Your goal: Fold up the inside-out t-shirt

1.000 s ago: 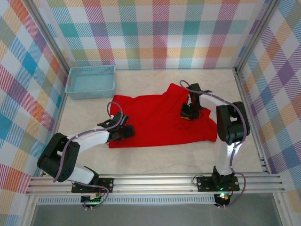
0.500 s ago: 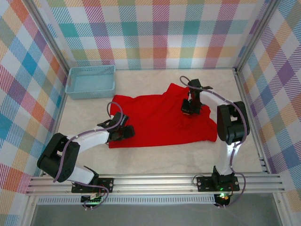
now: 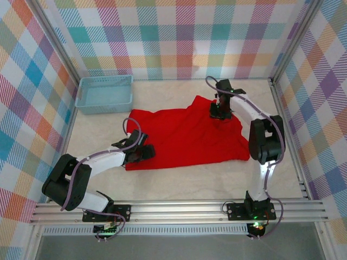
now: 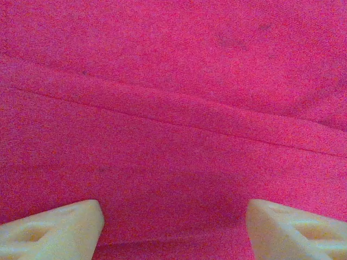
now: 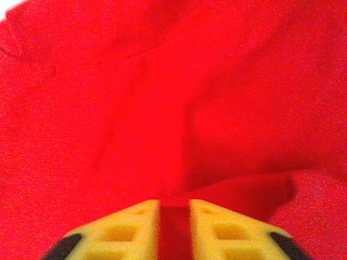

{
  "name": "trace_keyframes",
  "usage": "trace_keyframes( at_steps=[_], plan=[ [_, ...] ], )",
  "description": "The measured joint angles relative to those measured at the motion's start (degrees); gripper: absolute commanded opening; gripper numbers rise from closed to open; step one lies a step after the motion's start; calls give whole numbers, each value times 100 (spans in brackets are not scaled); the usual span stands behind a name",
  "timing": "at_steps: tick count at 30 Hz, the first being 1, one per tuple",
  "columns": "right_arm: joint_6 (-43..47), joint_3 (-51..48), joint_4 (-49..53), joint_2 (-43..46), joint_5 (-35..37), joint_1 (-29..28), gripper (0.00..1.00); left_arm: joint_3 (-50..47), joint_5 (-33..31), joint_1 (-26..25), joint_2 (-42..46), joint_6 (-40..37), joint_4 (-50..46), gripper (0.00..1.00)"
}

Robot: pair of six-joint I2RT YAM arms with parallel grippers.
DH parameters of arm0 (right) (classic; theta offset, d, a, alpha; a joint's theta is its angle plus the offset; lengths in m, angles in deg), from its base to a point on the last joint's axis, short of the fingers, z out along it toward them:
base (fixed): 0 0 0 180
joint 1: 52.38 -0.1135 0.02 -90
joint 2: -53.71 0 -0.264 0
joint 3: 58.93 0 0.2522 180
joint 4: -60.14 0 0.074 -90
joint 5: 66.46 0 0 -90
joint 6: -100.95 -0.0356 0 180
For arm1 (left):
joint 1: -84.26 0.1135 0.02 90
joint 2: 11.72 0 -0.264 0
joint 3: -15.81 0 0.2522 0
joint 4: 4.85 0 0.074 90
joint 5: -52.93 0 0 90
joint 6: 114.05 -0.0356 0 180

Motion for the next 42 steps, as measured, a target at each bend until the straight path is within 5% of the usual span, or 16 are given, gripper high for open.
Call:
trace_keyframes(
  at_steps=[19,22,29,40,42],
  plan=[
    [-254,-960,74,271,-234,-66,37,-2,0,0,2,0,0,72],
    [-302,-949,-28,87,-481,-96,14,-2,0,0,0,0,0,72],
    [-409,-404,7,-376,-612,-133,0,-2,0,0,0,2,0,72],
    [-254,608,177,-426,-313,-133,0,-7,0,0,0,2,4,71],
    [-219,640,223,-424,-234,-133,20,-7,-2,0,0,2,4,71]
  ],
)
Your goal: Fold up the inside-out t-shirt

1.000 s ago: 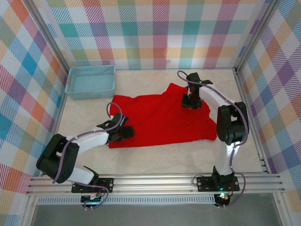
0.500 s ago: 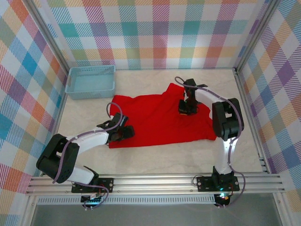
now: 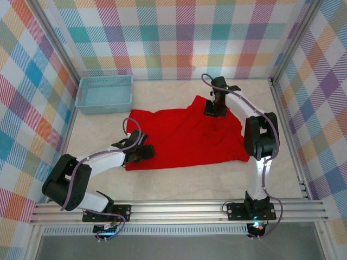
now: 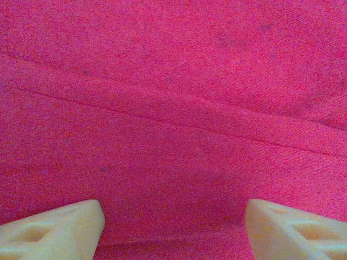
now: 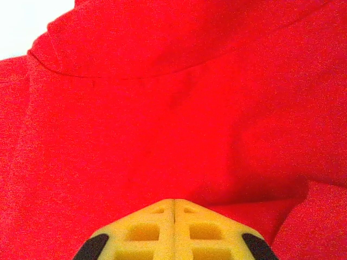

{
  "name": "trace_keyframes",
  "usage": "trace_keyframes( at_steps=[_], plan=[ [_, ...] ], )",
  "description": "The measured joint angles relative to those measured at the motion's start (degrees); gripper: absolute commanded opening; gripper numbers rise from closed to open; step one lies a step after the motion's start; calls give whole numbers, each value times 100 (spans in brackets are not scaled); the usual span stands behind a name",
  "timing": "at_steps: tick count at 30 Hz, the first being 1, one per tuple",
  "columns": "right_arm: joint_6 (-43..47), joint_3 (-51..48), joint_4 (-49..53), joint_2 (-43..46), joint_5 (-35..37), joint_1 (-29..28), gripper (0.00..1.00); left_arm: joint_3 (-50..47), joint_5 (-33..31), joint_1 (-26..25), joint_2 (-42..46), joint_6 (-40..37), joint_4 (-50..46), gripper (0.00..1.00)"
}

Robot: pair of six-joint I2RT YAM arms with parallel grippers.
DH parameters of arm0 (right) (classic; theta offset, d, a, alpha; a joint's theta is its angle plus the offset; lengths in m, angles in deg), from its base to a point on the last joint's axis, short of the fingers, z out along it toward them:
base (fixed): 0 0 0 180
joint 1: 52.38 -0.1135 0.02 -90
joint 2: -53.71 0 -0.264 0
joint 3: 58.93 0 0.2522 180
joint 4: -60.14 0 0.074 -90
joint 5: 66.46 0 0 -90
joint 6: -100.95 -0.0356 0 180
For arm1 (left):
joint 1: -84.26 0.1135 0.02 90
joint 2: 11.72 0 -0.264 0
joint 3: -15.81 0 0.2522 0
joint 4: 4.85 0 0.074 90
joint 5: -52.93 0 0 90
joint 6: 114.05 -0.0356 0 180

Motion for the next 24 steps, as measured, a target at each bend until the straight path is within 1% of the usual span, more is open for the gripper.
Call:
trace_keyframes(
  at_steps=[1,2,6,8,12,15,17,19,21,24],
  plan=[
    [13,-9,39,0,68,2,29,0,-2,0,0,2,-4,71],
    [37,-74,46,13,170,4,36,-9,-17,0,11,26,-7,71],
    [107,-741,61,332,400,142,46,-225,-190,0,297,227,-55,76],
    [157,-922,105,424,468,264,48,-339,-308,0,479,313,-195,76],
    [210,-966,52,409,474,435,45,-385,-431,0,566,409,-361,74],
    [236,-957,-44,361,374,444,44,-269,-431,-63,551,411,-584,76],
    [251,-931,-101,262,304,413,47,-28,-544,-291,509,413,-997,77],
    [286,-896,-140,166,262,385,50,396,-632,-684,442,409,-1388,78],
    [304,-870,-164,125,236,382,53,1014,-647,-1102,286,393,-1526,78],
    [310,-798,-168,118,192,376,54,1978,-614,-1543,-149,282,-1462,77]
  ],
)
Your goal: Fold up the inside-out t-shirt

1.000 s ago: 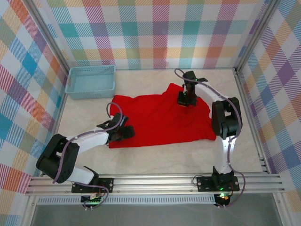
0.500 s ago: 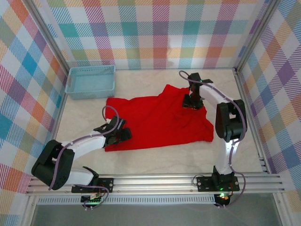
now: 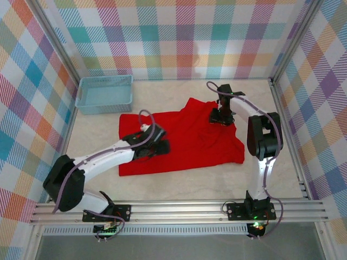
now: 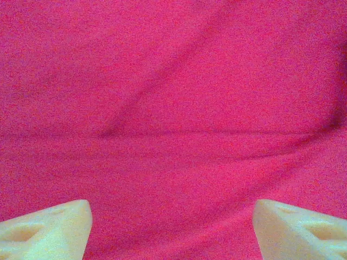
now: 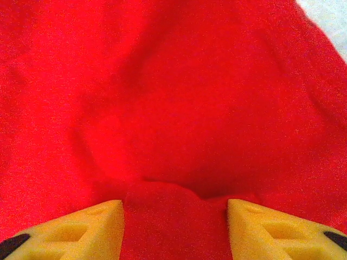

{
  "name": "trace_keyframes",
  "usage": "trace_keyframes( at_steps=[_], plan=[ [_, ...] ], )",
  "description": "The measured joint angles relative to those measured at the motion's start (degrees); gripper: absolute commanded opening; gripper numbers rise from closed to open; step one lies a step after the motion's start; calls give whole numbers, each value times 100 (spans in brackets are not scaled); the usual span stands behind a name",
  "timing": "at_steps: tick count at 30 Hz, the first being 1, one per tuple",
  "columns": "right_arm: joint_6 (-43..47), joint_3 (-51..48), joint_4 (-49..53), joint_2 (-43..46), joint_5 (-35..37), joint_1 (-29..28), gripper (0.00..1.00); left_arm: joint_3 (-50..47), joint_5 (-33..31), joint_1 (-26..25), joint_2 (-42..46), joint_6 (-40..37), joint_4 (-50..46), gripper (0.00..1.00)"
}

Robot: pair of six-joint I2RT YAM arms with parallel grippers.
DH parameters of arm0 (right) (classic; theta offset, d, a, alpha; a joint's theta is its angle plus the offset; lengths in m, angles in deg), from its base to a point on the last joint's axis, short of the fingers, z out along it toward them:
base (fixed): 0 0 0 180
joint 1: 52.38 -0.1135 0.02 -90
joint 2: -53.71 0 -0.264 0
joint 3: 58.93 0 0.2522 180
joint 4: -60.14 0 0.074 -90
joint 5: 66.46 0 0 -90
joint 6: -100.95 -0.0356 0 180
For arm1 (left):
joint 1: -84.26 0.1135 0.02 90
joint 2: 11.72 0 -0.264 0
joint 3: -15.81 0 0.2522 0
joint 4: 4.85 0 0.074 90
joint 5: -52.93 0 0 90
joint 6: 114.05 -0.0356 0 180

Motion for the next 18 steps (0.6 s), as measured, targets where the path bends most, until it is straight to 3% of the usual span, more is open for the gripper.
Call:
trace_keyframes(
  at_steps=[6,10,18],
  plan=[
    [13,129,-76,-72,-72,-4,54,1515,382,-492,-1482,-326,535,78],
    [13,133,-83,-203,-120,-4,46,2173,695,-535,-2503,-494,852,75],
    [4,142,-105,-313,-234,-4,16,3141,946,-494,-3722,-745,1222,63]
  ],
)
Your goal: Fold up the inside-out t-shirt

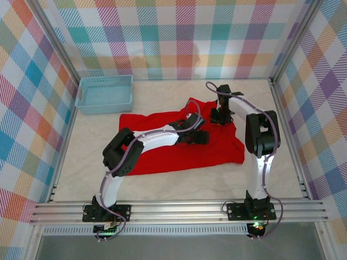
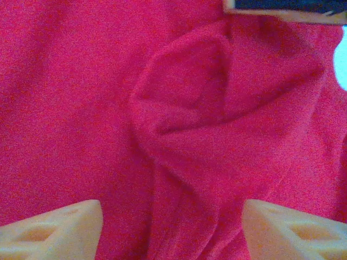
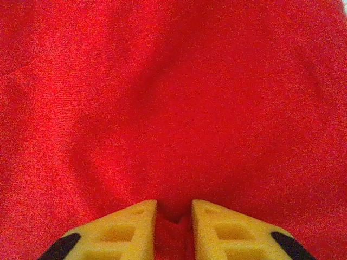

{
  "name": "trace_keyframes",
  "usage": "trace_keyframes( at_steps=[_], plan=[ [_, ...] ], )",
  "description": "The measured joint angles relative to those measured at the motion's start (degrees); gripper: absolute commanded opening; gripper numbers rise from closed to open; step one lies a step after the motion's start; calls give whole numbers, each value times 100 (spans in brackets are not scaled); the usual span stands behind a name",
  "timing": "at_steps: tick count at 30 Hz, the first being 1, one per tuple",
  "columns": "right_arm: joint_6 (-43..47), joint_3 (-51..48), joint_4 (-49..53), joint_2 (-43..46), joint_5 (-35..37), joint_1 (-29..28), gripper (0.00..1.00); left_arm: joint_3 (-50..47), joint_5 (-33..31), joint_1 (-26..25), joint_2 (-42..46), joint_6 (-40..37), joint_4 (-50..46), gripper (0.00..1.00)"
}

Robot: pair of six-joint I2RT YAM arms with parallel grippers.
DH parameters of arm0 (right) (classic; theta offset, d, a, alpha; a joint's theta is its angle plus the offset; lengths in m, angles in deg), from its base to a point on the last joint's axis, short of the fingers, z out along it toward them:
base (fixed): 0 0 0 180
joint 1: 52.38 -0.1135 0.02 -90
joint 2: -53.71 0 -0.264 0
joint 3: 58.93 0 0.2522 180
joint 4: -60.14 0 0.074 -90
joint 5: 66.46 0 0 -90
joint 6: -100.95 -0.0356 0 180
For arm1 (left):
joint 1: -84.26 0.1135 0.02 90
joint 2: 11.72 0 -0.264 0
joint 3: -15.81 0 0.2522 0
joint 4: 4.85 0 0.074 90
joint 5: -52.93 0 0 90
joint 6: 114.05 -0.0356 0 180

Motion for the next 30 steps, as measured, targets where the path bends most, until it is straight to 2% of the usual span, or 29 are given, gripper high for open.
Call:
trace_keyframes(
  at_steps=[6,15,19,30],
  plan=[
    [-37,-151,-197,66,4,7,7,514,33,155,-409,-55,127,39],
    [-170,-479,-400,444,170,26,4,752,-68,343,-761,-81,105,5],
    [-280,-682,-505,721,293,57,5,739,-144,369,-761,-61,184,0],
    [-490,-826,-682,885,535,210,7,-133,-492,431,-151,52,890,0]
  ],
)
